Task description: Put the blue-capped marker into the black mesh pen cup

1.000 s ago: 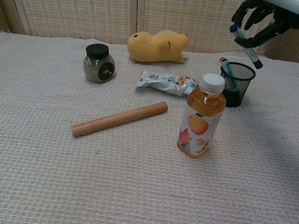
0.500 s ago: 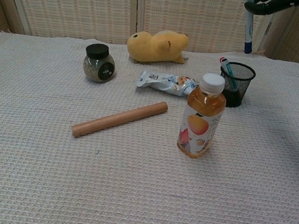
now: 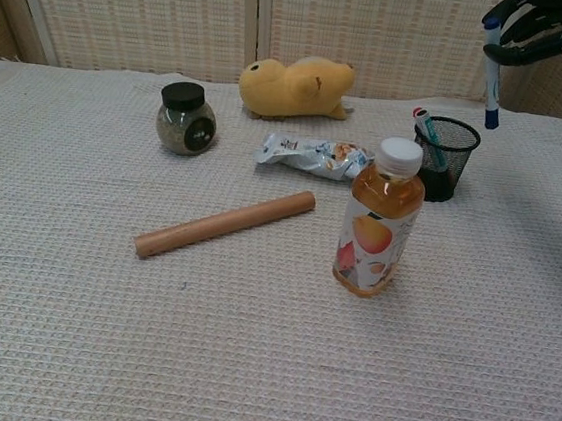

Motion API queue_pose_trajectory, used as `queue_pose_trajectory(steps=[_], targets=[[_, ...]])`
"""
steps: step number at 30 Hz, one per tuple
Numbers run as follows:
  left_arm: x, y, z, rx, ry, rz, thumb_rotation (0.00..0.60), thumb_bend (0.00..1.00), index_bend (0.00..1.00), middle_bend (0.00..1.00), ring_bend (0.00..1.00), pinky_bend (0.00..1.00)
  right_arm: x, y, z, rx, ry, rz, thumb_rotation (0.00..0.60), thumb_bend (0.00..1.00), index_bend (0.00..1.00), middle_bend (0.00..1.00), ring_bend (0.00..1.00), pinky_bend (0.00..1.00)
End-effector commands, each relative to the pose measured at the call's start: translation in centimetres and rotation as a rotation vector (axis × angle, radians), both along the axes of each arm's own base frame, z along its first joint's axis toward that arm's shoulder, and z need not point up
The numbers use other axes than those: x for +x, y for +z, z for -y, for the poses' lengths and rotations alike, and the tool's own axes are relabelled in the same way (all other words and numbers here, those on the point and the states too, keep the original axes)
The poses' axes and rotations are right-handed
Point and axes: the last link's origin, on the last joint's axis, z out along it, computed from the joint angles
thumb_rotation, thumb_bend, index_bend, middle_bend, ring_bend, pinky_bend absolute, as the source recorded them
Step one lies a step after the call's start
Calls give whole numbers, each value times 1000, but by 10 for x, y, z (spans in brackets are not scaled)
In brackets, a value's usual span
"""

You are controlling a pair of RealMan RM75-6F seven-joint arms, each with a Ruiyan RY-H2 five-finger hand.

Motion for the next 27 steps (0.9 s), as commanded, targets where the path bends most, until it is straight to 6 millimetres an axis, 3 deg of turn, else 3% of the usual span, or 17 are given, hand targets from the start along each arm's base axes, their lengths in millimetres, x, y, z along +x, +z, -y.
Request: queue_pose_trajectory(steps=[1,19,27], targets=[[0,0,0,0,1,0,600,585,384,211,94,155,1,-4,2,9,3,1,600,301,659,255,333,261],[-9,-4,-3,-16,39,-16,600,586,385,211,94,155,-8,-23,23,50,-17,-50,600,298,603,255,300,262],[-9,-5,-3,-21,39,-17,600,585,385,213,94,154,-1,-28,26,53,-8,-43,600,327,632,255,293,258]])
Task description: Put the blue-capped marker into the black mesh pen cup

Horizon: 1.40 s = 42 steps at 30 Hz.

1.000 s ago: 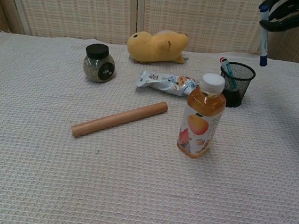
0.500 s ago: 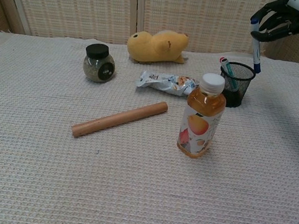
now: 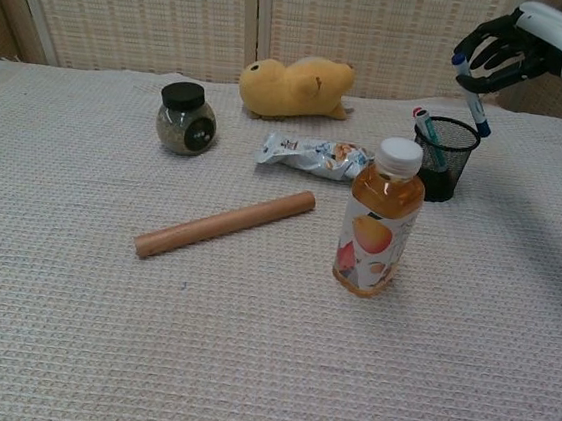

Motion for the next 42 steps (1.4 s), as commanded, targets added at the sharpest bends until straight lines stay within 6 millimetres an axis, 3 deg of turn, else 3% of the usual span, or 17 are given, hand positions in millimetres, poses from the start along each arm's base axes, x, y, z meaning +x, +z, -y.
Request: queue_pose_trajectory(steps=[1,9,15,20,32,37,42], targets=[[0,0,0,1,-2,-1,600,585,385,213,94,155,4,-1,2,0,8,-4,600,327,633,255,293,258],[0,2,0,5,0,3,600,584,385,213,93,154,15,-7,4,10,24,-3,600,327,633,255,293,259],[-1,2,0,9,1,5,600,585,385,213,94,154,12,-11,4,17,12,-29,600,327,626,255,293,259],[-2,1,0,1,5,2,600,586,388,214,94,154,6,-10,4,20,-4,-74,600,325,500,255,259,234],[-1,0,0,-3,4,0,600,585,388,214,94,155,8,-5,-3,8,11,-83,600,283,408,255,233,207],[0,-3,0,-13,-2,3,600,584,388,213,94,154,7,15,-31,-12,70,-127,600,282,408,255,236,205],[1,-8,0,-38,-5,7,600,585,388,214,93,154,-16,54,-86,-84,50,-261,600,282,410,254,249,205]])
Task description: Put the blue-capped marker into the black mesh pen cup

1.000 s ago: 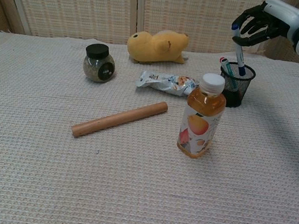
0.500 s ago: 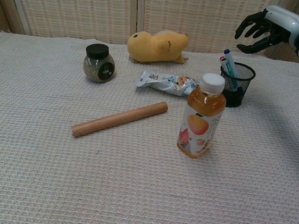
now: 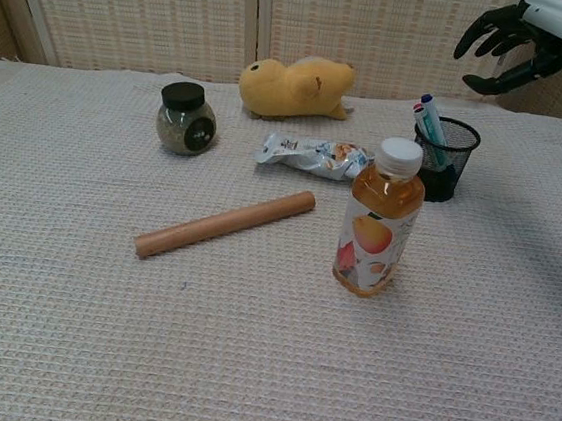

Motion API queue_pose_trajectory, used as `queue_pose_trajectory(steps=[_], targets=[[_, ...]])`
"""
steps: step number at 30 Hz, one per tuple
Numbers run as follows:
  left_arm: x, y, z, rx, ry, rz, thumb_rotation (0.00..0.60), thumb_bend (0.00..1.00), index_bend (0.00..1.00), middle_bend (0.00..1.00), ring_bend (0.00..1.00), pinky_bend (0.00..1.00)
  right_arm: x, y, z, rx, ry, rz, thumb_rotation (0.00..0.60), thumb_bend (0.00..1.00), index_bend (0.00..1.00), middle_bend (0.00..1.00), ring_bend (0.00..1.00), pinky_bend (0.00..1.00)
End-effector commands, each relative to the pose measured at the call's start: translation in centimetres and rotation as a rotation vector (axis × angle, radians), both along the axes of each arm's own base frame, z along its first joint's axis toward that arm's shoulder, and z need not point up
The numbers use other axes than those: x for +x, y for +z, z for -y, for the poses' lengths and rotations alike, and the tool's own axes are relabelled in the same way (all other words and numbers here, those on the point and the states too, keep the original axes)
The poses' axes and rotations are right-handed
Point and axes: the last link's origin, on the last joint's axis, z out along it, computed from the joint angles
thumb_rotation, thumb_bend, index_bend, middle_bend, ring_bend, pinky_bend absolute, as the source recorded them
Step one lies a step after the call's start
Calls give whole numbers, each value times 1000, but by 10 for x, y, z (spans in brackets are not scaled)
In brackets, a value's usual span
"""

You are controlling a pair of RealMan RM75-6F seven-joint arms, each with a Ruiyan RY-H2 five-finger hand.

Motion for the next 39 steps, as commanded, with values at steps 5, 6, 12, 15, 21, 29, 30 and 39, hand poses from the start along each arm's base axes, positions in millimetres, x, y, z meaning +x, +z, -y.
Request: queue_pose_trajectory(steps=[5,6,12,15,21,29,30,39], targets=[[4,-2,1,-3,-17,7,600,585,388,214,94,155,-56,60,-101,-147,-53,-164,600,282,446,255,266,205],[4,-1,1,-1,-19,8,600,585,388,214,93,155,-63,63,-109,-152,-59,-175,600,282,449,255,266,205],[6,1,1,12,-26,10,600,585,385,213,94,154,-109,70,-164,-165,-115,-257,600,282,464,255,270,205],[5,1,1,14,-26,10,600,585,384,213,94,154,-132,68,-189,-161,-160,-290,600,282,469,255,270,205],[5,2,0,18,-27,6,600,585,384,213,94,154,-167,60,-219,-187,-222,-256,600,282,478,254,273,205],[4,0,0,12,-22,-8,600,585,384,213,94,154,-184,59,-225,-216,-232,-240,600,282,488,255,275,205],[4,-1,0,9,-21,-9,600,585,384,213,94,154,-185,60,-225,-216,-231,-235,600,282,488,255,275,204],[4,-1,0,10,-23,-11,600,586,384,213,94,154,-187,62,-225,-211,-241,-228,600,282,487,255,275,205]])
